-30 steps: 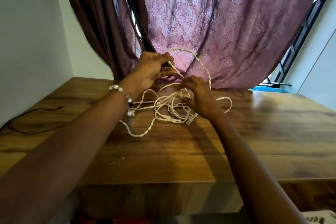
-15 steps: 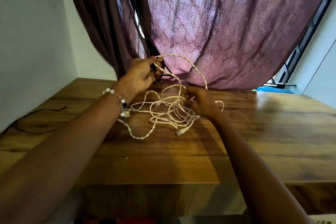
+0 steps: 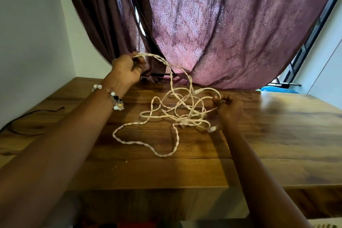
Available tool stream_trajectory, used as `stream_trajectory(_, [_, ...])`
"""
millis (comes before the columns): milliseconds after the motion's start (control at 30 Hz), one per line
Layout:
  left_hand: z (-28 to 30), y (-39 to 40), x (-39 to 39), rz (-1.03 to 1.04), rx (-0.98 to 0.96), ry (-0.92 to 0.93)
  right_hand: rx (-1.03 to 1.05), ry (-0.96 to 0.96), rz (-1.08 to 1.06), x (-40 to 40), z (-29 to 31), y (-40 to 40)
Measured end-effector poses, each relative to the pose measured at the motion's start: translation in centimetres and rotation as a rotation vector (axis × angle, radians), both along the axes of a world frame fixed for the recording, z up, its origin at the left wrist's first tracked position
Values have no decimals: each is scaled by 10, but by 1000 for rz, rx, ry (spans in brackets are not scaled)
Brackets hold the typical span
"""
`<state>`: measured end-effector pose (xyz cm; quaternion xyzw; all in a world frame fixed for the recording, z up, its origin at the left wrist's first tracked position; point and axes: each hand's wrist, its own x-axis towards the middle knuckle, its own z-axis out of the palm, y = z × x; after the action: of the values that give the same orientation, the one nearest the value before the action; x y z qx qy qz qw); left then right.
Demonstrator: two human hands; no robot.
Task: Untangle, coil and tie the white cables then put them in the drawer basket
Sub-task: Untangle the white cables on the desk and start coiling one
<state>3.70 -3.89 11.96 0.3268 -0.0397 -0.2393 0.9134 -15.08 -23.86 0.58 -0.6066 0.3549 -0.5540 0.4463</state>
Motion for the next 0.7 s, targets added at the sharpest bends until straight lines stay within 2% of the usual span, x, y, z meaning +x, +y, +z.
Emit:
stream_trajectory(67, [6,-2,-3,-40,-19,2,-120,118,-13,3,-4,0])
stream_trajectory(133, [7,-7,-6,-71,-21,-17,-222,148,-23,7,-4,2])
stream_trajectory(200, [2,-8,-4,-76,21,-39,-250,77,-88,8,6,7])
stream_trajectory(300, [-12,-6,7,-40,265,-147,-168,-78,-143,4,18,4])
stream_trajectory(433, [-37,7,14,-51,890,-402,-114,-145,-99,-6,31,-8])
stream_trajectory(467, [-44,11,15,-40,1124,-528,-101,-174,-87,-7,35,-7])
stream_trajectory(533, [-57,11,9,127,1714,-890,-25,-253,-54,-5,44,-6])
stream_trajectory(567, [-61,8,-1,289,1854,-1064,1,-277,-44,-3,48,-5])
stream_trajectory(600, [-64,4,-15,430,1801,-1252,6,-278,-41,1,53,-5])
stream_trajectory(633, [-62,2,-31,445,1578,-1444,14,-265,-43,4,57,-4])
stream_trajectory(667, [-58,1,-52,307,1270,-1601,6,-253,-67,9,58,-10])
stream_trajectory(700, [-58,-1,-67,92,1051,-1736,3,-235,-81,12,60,-12])
